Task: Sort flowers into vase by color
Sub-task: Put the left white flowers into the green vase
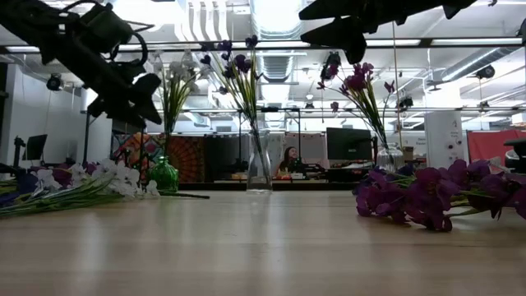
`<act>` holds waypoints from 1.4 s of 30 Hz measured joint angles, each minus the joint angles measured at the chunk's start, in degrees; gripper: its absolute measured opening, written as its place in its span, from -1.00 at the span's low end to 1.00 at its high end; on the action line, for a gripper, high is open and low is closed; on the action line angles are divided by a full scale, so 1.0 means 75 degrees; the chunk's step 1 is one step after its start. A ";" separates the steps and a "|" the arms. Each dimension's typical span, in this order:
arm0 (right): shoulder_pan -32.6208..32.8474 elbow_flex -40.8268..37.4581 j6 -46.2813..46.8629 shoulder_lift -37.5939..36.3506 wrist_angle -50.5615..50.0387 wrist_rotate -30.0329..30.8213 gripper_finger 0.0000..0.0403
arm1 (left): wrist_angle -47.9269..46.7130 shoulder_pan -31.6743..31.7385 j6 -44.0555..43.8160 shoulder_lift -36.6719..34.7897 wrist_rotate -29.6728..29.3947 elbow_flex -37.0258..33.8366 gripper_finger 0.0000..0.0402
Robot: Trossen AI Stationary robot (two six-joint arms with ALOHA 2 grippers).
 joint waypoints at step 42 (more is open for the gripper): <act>0.0000 -0.0003 0.4678 -0.0597 -0.7996 -0.0017 0.04 | -0.3715 -0.8516 -0.6884 0.0574 -0.1892 0.1659 0.20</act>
